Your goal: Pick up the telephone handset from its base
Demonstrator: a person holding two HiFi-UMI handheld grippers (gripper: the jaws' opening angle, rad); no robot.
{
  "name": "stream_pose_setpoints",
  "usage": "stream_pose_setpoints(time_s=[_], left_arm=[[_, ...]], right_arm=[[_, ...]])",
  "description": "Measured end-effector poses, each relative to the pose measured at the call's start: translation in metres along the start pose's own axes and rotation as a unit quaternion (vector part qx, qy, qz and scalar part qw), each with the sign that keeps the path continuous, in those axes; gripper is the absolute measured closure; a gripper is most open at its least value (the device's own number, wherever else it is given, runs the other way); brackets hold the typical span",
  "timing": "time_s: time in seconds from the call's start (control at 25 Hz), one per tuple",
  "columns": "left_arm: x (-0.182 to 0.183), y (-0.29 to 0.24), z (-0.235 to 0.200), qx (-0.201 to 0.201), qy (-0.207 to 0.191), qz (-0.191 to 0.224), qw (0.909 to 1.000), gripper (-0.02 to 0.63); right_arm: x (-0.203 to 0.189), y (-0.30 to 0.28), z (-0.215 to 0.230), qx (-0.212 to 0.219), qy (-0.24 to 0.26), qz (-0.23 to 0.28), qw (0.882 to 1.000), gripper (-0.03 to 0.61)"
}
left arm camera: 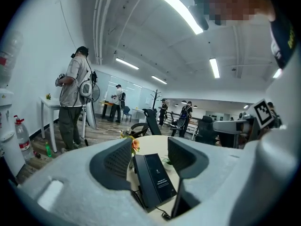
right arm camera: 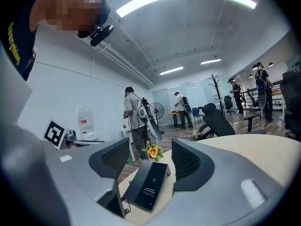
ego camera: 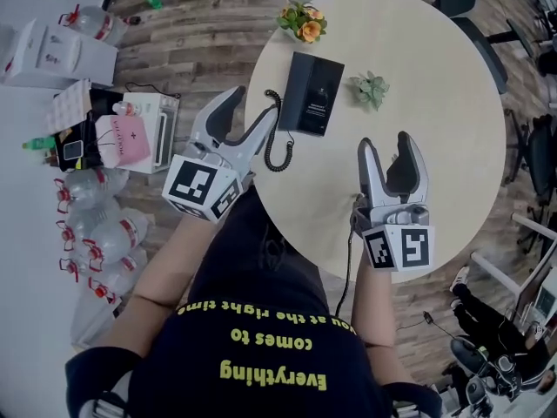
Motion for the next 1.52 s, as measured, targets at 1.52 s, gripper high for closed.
stream_pose_setpoints(time_s=[1.52], left_arm=[[-0.12, -0.14, -0.007, -0.068, 0.027, -0.195, 0.978, 0.407]], right_arm=[[-0.047, -0.042, 0.029, 0.0, -0.055, -0.068, 0.996, 0.307]])
Point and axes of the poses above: the fingertips, and each gripper's own axes: y backward along the fingers, z to its right, x out of its top, the point moved 10 cm from there along y, backward along the fingers, and after that the axes turned 12 degrees about x, right-handed, at the moved point
